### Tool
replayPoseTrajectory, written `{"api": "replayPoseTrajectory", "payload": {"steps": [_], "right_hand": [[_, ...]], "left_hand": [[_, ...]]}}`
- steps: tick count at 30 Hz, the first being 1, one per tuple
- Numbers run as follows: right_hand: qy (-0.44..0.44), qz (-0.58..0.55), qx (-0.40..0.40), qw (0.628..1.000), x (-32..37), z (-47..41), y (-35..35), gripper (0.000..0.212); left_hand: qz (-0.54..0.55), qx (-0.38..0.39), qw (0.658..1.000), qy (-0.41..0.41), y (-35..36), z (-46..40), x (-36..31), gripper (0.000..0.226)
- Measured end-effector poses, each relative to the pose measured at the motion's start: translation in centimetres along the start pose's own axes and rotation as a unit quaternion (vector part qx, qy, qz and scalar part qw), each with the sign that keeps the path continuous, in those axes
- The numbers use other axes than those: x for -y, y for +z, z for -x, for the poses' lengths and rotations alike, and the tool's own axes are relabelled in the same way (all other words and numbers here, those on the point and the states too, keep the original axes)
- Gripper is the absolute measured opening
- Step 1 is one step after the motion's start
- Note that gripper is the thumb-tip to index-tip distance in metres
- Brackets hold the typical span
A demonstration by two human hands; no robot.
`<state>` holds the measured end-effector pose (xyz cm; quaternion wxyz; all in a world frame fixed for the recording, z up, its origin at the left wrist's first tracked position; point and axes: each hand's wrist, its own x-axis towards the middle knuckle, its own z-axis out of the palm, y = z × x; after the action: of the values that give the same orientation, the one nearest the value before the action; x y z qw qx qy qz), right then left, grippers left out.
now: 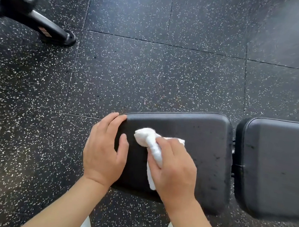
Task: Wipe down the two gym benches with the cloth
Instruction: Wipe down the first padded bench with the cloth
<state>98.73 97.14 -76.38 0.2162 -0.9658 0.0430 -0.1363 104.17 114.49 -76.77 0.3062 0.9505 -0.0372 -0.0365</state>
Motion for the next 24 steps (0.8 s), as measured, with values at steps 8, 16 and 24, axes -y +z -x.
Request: {"api": "replayPoseTrajectory", "payload": {"steps": [8, 16, 24], "right_hand": [[0.009, -0.007, -0.003, 1.000, 1.6, -9.1, 2.6, 0.011], [-0.050, 0.030, -0.011, 0.998, -4.8, -3.3, -2.3, 0.017], [0.025, 0.029, -0.020, 0.999, 1.1, -7.4, 1.6, 0.015]], "left_hand": [[-0.006, -0.009, 1.000, -0.002, 0.4, -0.1, 0.2, 0.051], [-0.010, -0.019, 1.000, -0.011, 0.5, 0.0, 0.1, 0.053], [0.012, -0.017, 1.000, -0.001, 0.6, 0.1, 0.2, 0.053]]}}
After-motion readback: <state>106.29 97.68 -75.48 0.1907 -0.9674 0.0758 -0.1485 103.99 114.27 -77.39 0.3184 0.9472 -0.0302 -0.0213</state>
